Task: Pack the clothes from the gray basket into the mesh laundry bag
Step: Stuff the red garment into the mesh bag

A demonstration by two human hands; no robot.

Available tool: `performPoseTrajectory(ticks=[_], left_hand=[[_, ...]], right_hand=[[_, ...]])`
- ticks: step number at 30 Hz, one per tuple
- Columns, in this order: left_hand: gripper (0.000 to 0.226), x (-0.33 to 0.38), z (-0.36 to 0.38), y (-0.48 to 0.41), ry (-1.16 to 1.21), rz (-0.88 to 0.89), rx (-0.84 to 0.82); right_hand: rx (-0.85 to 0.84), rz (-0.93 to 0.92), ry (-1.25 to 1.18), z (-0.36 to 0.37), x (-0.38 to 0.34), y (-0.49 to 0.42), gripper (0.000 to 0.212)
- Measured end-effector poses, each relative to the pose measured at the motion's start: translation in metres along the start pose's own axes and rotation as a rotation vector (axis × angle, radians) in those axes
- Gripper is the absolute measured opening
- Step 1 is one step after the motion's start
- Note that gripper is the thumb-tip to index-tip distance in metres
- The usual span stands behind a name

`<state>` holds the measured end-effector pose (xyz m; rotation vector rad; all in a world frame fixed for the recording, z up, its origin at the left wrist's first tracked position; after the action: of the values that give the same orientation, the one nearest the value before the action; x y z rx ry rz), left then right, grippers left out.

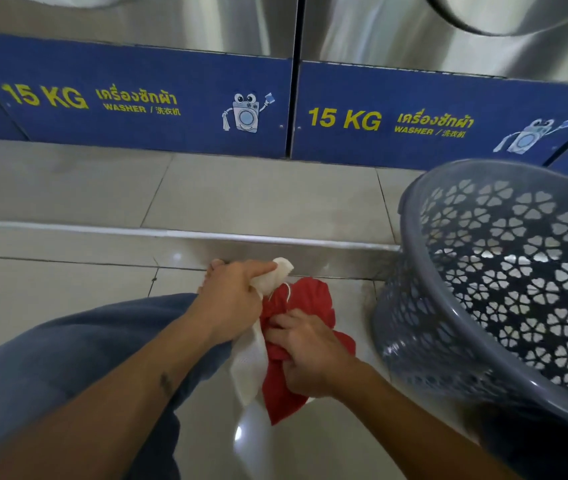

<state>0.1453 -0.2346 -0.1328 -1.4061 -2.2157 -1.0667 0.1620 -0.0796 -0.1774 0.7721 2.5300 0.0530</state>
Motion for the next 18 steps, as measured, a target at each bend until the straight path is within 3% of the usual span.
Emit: performPoseTrajectory(ticks=[3, 5, 7, 8, 11, 12, 15, 18], left_hand=[[0.062, 0.004, 0.000, 0.004, 0.013, 0.051, 0.016], [0.059, 0.008, -0.002, 0.007, 0.008, 0.098, 0.026], [0.059, 0.015, -0.006, 0.007, -0.005, 0.122, 0.058], [0.059, 0.017, -0.007, 0.007, -0.015, 0.134, 0.072], [0.059, 0.019, -0.003, 0.006, -0.081, 0.161, 0.066], [0.060, 0.020, -0.001, 0.006, -0.106, 0.161, 0.062], [0.063, 0.022, 0.002, 0.006, -0.173, 0.150, 0.058], [0.060, 0.021, -0.001, 0.006, -0.228, 0.152, 0.078]], right_hand=[[-0.041, -0.002, -0.099, 0.000, 0.007, 0.002, 0.058], [0.123, 0.097, -0.427, -0.006, 0.018, 0.005, 0.055], [0.358, 0.197, -0.538, -0.016, 0.034, 0.009, 0.059], [0.393, 0.261, -0.453, -0.021, 0.043, 0.011, 0.071], [0.224, 0.471, -0.426, -0.017, 0.064, 0.010, 0.113], [0.198, 0.477, -0.475, -0.012, 0.067, 0.007, 0.109], [0.233, 0.440, -0.448, 0.001, 0.064, 0.003, 0.060], [0.348, 0.385, -0.326, 0.003, 0.057, 0.005, 0.043]])
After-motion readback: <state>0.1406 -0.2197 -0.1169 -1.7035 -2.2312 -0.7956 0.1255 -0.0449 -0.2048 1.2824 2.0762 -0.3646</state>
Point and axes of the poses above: each hand's wrist, its own y-axis away from the middle knuckle, its own z-axis out of the palm, x = y × z, the point moved 3 cm from there along -y, towards the middle knuckle, and after that the axes turned 12 degrees about -z, right-handed, at the moved point
